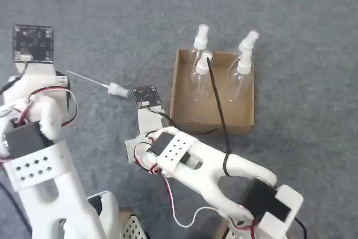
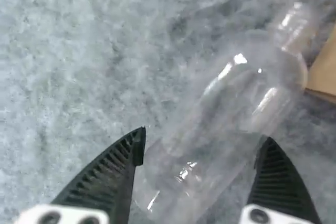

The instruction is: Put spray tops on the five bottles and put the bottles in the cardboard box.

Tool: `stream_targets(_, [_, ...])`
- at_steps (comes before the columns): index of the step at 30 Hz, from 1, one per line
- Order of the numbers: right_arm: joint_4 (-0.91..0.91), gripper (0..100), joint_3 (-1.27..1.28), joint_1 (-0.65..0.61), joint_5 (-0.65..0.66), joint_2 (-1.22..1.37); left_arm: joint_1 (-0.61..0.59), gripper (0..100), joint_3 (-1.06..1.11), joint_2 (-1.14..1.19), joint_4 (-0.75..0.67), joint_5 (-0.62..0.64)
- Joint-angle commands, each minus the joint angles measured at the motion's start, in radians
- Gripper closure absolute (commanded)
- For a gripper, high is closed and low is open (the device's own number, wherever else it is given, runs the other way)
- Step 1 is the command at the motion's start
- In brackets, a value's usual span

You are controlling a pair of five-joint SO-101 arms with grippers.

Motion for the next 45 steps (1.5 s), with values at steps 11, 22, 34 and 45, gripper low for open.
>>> stream_targets(11, [-0.018, 98.3, -0.025, -0.008, 0.146, -0.018, -0.003, 91, -0.041, -0.005, -0.017, -0.006])
stream_targets(22, [0.329, 99.2, -0.026, 0.051, 0.575, -0.404, 0.241, 91, 0.117, -0.006, 0.068, 0.193])
stream_targets(34, [0.618, 99.2, -0.055, 0.487, 0.850, -0.829, 0.428, 91, 0.251, -0.008, -0.015, 0.336])
stream_targets(45, [0.851, 99.2, -0.127, 0.786, 0.999, -0.949, 0.430, 91, 0.311, -0.008, -0.061, 0.336])
